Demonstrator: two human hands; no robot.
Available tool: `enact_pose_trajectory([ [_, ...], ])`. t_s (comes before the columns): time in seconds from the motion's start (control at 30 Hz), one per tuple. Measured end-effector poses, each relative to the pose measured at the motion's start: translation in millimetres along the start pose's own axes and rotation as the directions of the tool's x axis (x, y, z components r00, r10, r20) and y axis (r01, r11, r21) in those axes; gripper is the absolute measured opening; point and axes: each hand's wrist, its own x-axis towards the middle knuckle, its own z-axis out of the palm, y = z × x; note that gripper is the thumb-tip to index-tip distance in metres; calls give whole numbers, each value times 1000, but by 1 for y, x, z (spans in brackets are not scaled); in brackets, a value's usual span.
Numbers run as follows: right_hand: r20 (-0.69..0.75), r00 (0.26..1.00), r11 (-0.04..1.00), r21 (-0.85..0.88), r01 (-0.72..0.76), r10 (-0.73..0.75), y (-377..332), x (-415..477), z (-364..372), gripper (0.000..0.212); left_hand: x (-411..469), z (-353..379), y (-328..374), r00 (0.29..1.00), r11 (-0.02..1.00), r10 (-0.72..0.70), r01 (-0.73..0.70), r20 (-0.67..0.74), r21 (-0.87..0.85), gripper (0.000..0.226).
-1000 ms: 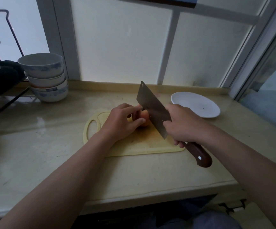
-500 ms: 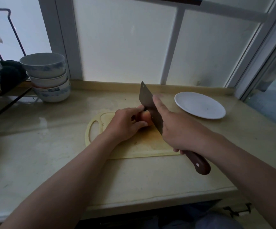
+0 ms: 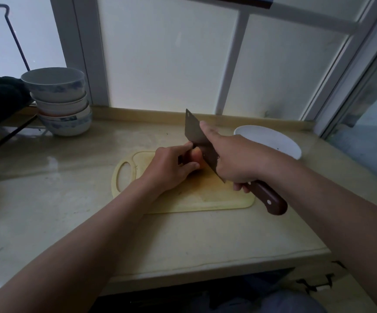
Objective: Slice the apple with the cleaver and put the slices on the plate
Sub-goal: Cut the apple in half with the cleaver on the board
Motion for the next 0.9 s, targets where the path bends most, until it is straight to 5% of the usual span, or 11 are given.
enact_pose_trajectory([
  [0.17, -6, 1000, 1000, 14, 7, -7, -1, -1, -4, 100, -4, 0, 5, 1000, 1000, -26, 26, -9, -18, 64],
  [0.4, -46, 999, 963, 270, -11, 24, 15, -9, -6, 90, -13, -19, -3, 999, 994, 15, -18, -28, -107, 52],
  [0.9, -115, 993, 992, 118, 44, -31, 14, 3, 32, 101, -4, -6, -1, 989, 989, -80, 63, -122, -136, 55],
])
